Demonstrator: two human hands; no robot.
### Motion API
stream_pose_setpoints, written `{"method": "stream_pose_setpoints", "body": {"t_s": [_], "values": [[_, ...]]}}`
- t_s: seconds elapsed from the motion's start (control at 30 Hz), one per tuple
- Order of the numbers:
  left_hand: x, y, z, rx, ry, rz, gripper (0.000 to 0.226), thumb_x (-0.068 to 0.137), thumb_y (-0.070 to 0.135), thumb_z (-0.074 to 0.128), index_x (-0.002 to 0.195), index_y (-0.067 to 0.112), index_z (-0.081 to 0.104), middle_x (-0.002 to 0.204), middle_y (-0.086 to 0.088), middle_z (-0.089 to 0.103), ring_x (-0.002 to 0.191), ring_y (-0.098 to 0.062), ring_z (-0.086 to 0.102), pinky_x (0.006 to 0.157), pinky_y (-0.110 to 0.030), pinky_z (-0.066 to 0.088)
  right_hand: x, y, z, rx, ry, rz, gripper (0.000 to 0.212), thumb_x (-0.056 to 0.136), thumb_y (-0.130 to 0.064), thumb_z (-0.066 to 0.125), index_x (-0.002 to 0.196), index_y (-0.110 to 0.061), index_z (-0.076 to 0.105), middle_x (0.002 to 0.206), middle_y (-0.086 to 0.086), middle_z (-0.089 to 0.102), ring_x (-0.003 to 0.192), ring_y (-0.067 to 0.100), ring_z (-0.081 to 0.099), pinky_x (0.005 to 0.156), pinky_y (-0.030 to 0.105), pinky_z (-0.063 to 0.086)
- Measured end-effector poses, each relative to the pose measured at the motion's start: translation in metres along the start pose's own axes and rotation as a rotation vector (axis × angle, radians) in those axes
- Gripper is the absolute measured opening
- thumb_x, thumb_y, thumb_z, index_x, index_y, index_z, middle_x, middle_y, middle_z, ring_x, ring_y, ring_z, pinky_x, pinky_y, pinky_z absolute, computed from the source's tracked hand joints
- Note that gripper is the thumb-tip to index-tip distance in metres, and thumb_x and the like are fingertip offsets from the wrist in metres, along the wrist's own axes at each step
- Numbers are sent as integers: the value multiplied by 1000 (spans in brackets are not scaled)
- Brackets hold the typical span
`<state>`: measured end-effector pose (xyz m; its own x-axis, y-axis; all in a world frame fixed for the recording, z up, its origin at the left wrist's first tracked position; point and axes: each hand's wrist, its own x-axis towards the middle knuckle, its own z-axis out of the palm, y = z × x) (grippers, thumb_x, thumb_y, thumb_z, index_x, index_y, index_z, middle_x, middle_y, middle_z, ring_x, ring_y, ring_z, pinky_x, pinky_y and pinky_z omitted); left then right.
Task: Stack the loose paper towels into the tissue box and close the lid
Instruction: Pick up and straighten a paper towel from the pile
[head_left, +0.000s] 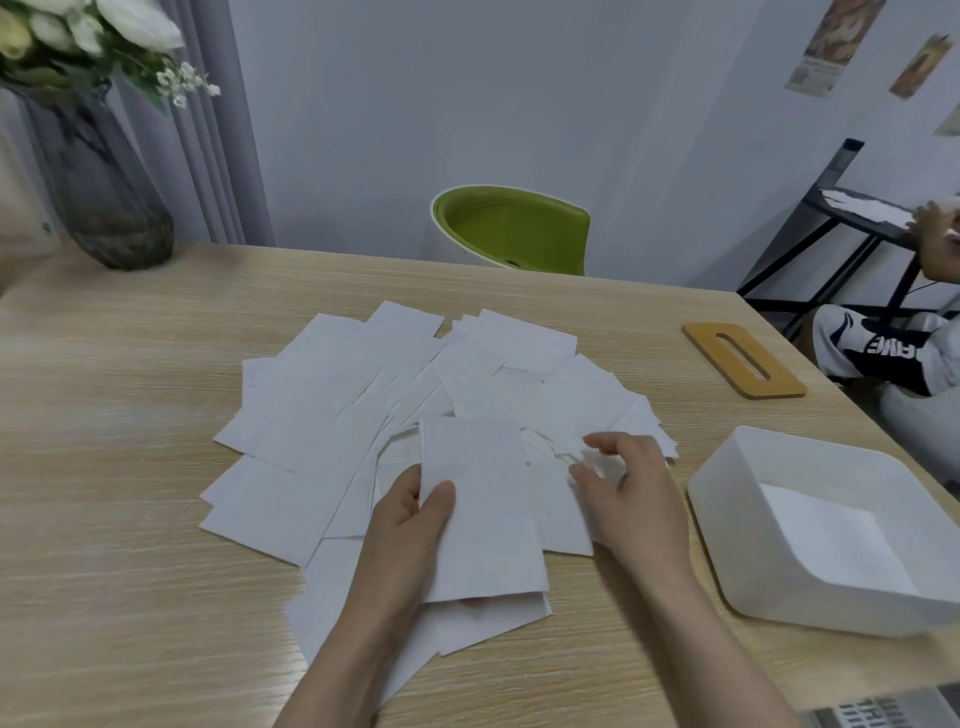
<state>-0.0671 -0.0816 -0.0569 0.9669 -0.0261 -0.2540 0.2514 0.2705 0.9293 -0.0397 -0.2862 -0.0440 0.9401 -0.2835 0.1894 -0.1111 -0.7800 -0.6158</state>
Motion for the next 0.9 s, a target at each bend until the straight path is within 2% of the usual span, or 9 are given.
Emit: {"method": "stream_pose_setpoints", "body": {"t_s": [0.17, 0.27, 0.43, 0.5, 0.57, 0.67, 0.77, 0.9], "values": [[2, -1, 0, -30, -10, -10, 16, 99, 19, 52, 109, 19, 64, 88, -13, 73, 69, -39, 71, 45, -44, 53, 24, 7, 6, -184, -100, -40, 39, 89, -41, 60, 125, -27, 53, 126, -9, 41, 80, 8, 47, 63, 28, 35], [3, -2, 0, -31, -13, -3, 15, 99, 18, 52, 108, 19, 64, 87, -14, 73, 67, -41, 70, 44, -46, 53, 27, 7, 10, -205, -66, -68, 33, 90, -42, 58, 120, -26, 58, 121, -11, 47, 79, 5, 47, 60, 27, 33], [5, -4, 0, -46, -17, 1, 15, 98, 17, 52, 106, 18, 65, 85, -16, 72, 65, -42, 69, 45, -47, 52, 27, 4, 11, -168, 4, -98, 14, 93, -33, 57, 100, -28, 68, 106, -13, 54, 77, 1, 47, 58, 24, 33], [6, -5, 0, -59, -17, 1, 15, 98, 16, 52, 106, 16, 64, 84, -18, 71, 62, -42, 68, 44, -48, 52, 25, 3, 9, -141, 24, -108, 11, 92, -31, 57, 93, -28, 68, 99, -14, 56, 76, 1, 47, 57, 17, 31], [6, -5, 0, -61, -14, -1, 15, 98, 16, 52, 105, 16, 65, 84, -18, 71, 62, -42, 67, 44, -49, 52, 21, 2, 5, -74, 35, -117, 8, 91, -28, 59, 88, -29, 66, 94, -15, 59, 77, 0, 49, 59, 19, 35], [7, -6, 0, -65, -20, 3, 15, 98, 16, 52, 107, 16, 65, 85, -19, 71, 62, -43, 67, 44, -47, 52, 11, 0, -1, 44, 22, -145, 8, 88, -22, 62, 83, -27, 67, 85, -16, 62, 77, 1, 53, 62, 25, 41], [7, -5, -1, -59, -22, 0, 16, 98, 17, 53, 108, 16, 65, 86, -18, 71, 65, -44, 68, 45, -47, 52, -1, 2, -7, 62, -3, -174, 11, 88, -17, 63, 83, -26, 67, 82, -15, 63, 82, 2, 54, 68, 27, 45], [5, -3, -2, -72, -25, -9, 16, 98, 17, 53, 108, 15, 65, 83, -17, 72, 63, -42, 68, 43, -46, 52, -16, 7, -14, 68, -65, -207, 16, 86, -12, 65, 84, -28, 67, 80, -16, 61, 85, 1, 51, 70, 19, 41]]}}
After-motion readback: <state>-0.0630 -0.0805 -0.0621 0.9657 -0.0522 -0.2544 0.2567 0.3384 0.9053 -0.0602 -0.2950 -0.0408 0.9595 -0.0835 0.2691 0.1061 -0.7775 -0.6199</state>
